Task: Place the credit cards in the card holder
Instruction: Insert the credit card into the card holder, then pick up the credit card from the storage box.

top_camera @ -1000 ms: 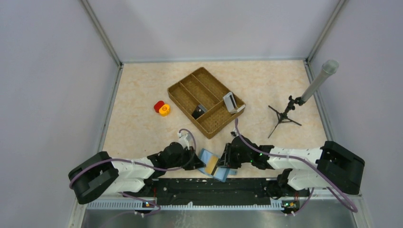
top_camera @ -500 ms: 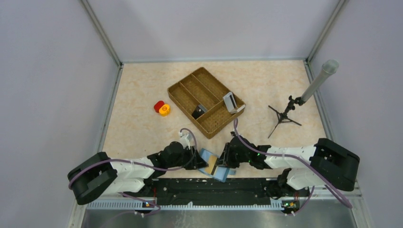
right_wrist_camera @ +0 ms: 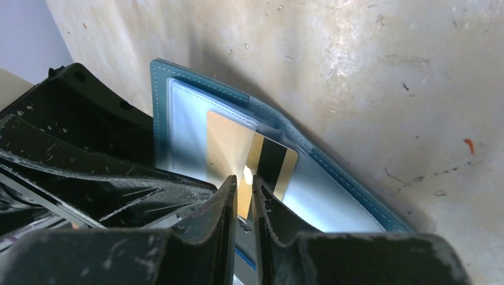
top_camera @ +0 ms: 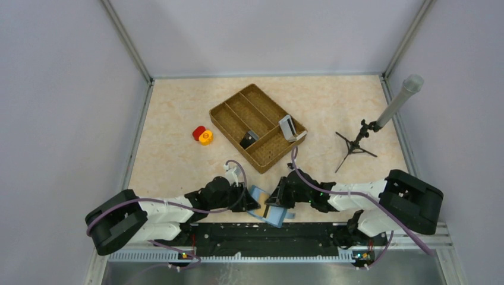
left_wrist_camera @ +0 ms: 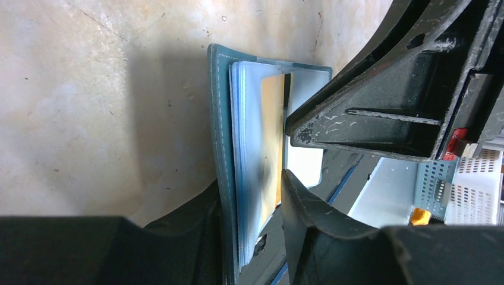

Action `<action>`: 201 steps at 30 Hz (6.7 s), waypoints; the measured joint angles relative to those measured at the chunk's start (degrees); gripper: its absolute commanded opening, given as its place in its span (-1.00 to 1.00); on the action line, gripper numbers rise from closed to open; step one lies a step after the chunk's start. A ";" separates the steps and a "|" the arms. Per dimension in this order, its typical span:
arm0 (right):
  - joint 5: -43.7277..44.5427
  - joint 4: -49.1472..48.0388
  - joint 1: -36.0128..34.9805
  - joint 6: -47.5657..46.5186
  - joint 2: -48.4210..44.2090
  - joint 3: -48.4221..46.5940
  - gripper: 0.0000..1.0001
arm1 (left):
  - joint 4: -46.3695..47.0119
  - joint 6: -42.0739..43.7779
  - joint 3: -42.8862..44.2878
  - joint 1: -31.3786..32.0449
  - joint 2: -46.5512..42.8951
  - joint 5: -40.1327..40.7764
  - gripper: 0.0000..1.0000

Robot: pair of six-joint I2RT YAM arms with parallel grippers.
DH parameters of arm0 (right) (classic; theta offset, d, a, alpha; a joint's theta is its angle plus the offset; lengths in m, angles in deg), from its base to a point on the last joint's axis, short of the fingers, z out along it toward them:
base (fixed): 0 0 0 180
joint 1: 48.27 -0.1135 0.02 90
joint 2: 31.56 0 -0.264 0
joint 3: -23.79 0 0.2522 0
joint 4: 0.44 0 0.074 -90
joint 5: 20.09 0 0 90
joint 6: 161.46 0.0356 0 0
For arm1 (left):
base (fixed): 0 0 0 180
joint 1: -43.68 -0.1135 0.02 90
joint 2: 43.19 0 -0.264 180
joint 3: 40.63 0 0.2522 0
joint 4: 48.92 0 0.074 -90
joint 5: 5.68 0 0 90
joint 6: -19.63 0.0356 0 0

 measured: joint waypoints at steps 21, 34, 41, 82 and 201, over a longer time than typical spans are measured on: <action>6.75 12.41 -4.66 3.96 -7.37 0.28 -0.40 | -0.94 -0.26 0.02 0.00 -0.15 0.57 -0.30; 4.70 2.80 -5.29 5.92 -0.15 0.20 -0.39 | -0.57 -0.28 0.02 0.00 -0.28 0.26 -0.19; 4.28 -0.66 -5.29 6.19 1.84 0.20 -0.40 | -0.52 -0.31 0.02 0.02 -0.28 0.26 -0.18; 10.95 1.75 -5.57 6.67 -5.84 0.42 -0.39 | -0.92 -1.68 0.02 0.04 -0.02 1.18 -0.33; 21.51 36.00 33.51 -29.75 17.40 -40.94 -0.10 | -63.43 41.77 45.86 -30.36 2.71 2.45 0.97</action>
